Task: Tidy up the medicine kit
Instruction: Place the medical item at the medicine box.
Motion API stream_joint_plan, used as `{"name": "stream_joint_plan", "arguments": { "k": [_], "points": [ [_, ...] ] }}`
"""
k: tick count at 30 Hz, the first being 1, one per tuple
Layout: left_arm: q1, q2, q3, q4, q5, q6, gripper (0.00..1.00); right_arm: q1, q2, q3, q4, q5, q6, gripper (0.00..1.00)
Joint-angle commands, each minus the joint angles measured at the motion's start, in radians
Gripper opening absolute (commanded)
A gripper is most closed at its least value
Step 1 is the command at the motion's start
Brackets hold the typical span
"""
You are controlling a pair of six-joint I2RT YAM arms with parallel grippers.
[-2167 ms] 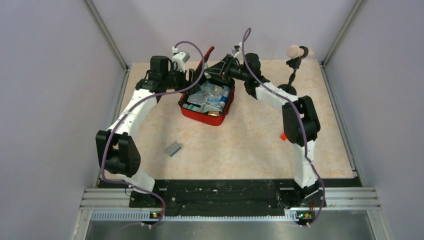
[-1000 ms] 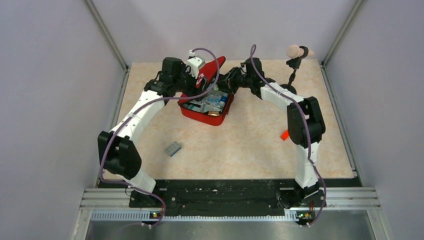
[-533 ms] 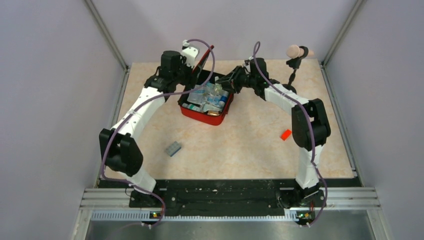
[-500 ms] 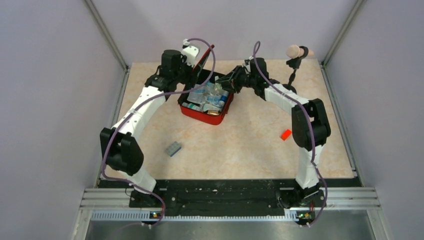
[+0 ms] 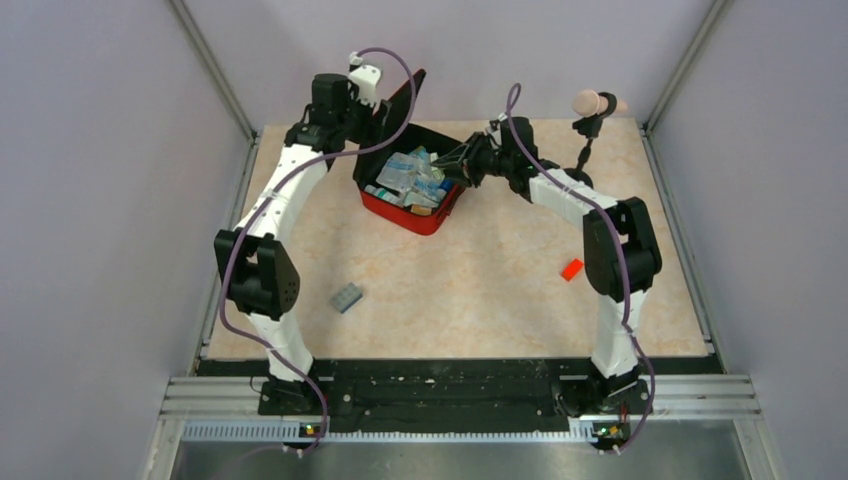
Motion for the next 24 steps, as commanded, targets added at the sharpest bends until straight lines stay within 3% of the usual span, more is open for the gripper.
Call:
{"name": "stream_joint_plan", "arguments": {
  "k": [1,4,6,9,15,20,24],
  "points": [
    [0.026,0.039,0.097,-0.106,0.114,-0.076,0.80,-0.009,-0.036,0.033,0.047,0.002,0.007,0.06],
    [0.034,0.083,0.165,-0.190,0.244,-0.021,0.90,-0.009,-0.028,0.044,0.041,0.008,0.008,0.06],
    [0.014,0.111,0.186,-0.202,0.157,0.031,0.99,-0.009,-0.024,0.046,0.033,0.011,0.009,0.06],
    [0.009,0.137,0.229,-0.195,0.081,0.011,0.99,-0.009,-0.020,0.048,0.023,0.017,0.007,0.06],
    [0.027,0.112,0.223,-0.120,0.197,-0.032,0.99,-0.009,-0.020,0.053,0.008,0.027,0.007,0.06],
    [0.013,0.071,0.141,0.025,0.159,-0.064,0.99,-0.009,-0.018,0.055,0.002,0.033,0.007,0.06],
    [0.004,0.072,0.156,0.069,0.081,-0.057,0.85,-0.014,-0.016,0.062,-0.005,0.035,0.008,0.06]
  ]
}}
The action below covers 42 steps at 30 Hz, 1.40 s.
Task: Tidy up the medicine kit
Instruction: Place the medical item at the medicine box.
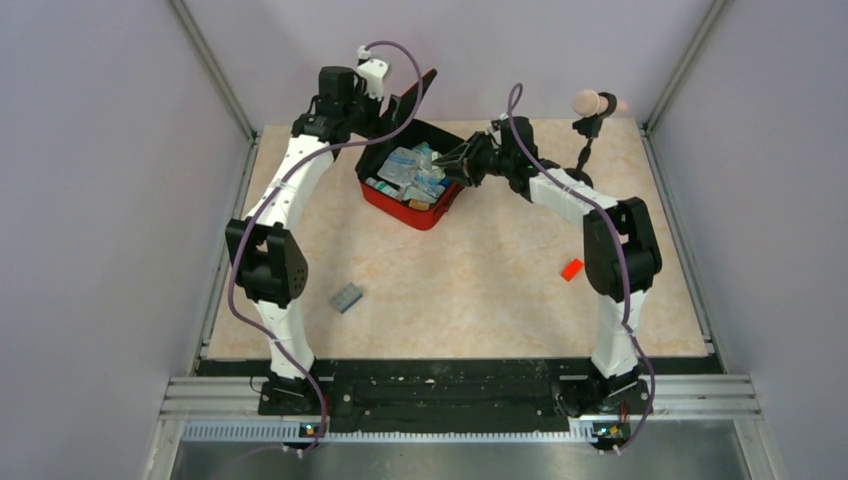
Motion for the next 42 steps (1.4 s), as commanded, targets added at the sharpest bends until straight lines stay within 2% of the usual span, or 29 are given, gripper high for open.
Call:
{"name": "stream_joint_plan", "arguments": {
  "k": [1,5,11,15,19,27,35,42],
  "points": [
    [-0.012,-0.043,0.001,0.175,-0.106,-0.018,0.83,-0.014,-0.017,0.059,0.004,0.010,0.000,0.06],
    [-0.012,-0.051,0.001,0.214,-0.152,0.016,0.77,-0.017,-0.019,0.056,0.004,0.013,0.001,0.06],
    [-0.028,-0.031,0.010,0.198,-0.226,0.148,0.73,-0.021,-0.025,0.044,0.004,0.017,0.006,0.06],
    [-0.057,0.044,0.070,0.091,-0.294,0.288,0.70,-0.023,-0.023,0.039,0.004,0.018,0.008,0.06],
    [-0.060,0.096,0.078,0.000,-0.321,0.347,0.68,-0.024,-0.027,0.035,0.005,0.021,0.003,0.05],
    [-0.060,0.083,0.009,-0.030,-0.279,0.368,0.78,-0.017,0.002,0.112,0.060,0.023,-0.030,0.05],
    [-0.057,0.104,0.042,-0.110,-0.225,0.324,0.79,0.044,0.118,0.287,0.179,0.044,-0.015,0.05],
    [-0.047,0.136,0.093,-0.174,-0.206,0.266,0.78,0.088,0.227,0.405,0.148,0.073,0.017,0.05]
  ]
}}
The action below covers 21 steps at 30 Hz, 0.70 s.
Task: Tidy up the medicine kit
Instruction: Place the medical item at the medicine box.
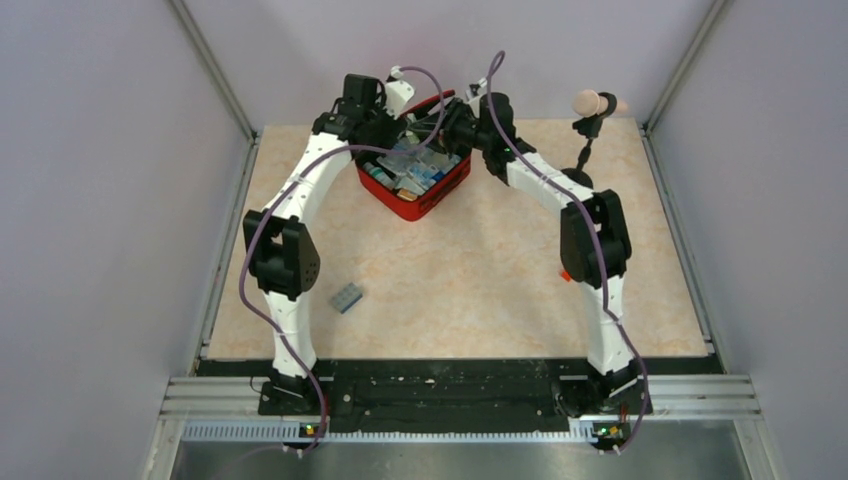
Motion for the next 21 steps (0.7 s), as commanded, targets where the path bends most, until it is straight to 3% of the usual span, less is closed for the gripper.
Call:
{"name": "stream_joint_plan", "arguments": {
  "k": [1,21],
  "points": [
    [0.022,0.050,0.028,-0.066,0.018,-0.057,0.78,0.033,0.070,0.108,0.000,0.031,0.023,0.05],
    [0.055,0.062,0.075,-0.131,0.100,-0.157,0.75,0.088,0.195,0.183,-0.037,0.059,0.092,0.04]
  ]
}}
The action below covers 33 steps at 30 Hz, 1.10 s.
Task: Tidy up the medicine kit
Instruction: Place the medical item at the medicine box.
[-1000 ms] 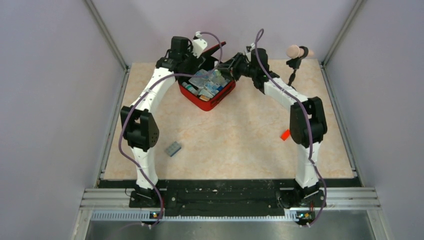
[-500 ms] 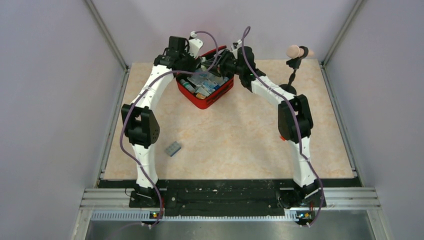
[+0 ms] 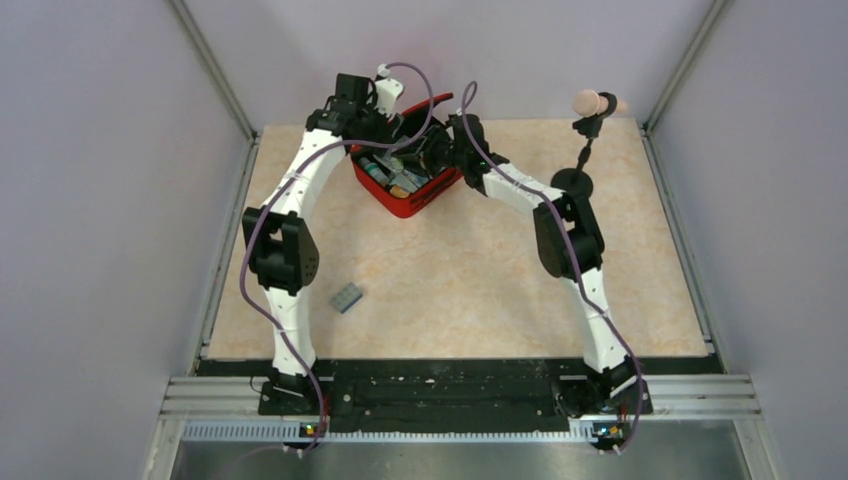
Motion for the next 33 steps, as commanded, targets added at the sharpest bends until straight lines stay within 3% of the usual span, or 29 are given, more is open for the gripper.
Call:
{"name": "stream_joint_plan", "arguments": {
  "k": [1,12,24,33],
  "points": [
    [0.008,0.021,0.024,-0.060,0.033,-0.033,0.74,0.016,0.017,0.083,0.043,0.015,0.031,0.04],
    [0.017,0.008,-0.006,-0.045,0.027,-0.005,0.73,0.006,-0.044,0.052,0.086,-0.047,0.115,0.04],
    [0.030,0.032,0.038,-0.035,0.029,0.005,0.73,-0.020,-0.148,-0.018,-0.042,-0.062,0.096,0.01],
    [0.031,0.032,0.037,-0.049,0.057,-0.006,0.72,-0.021,-0.099,0.050,0.008,-0.026,0.100,0.02]
  ]
}}
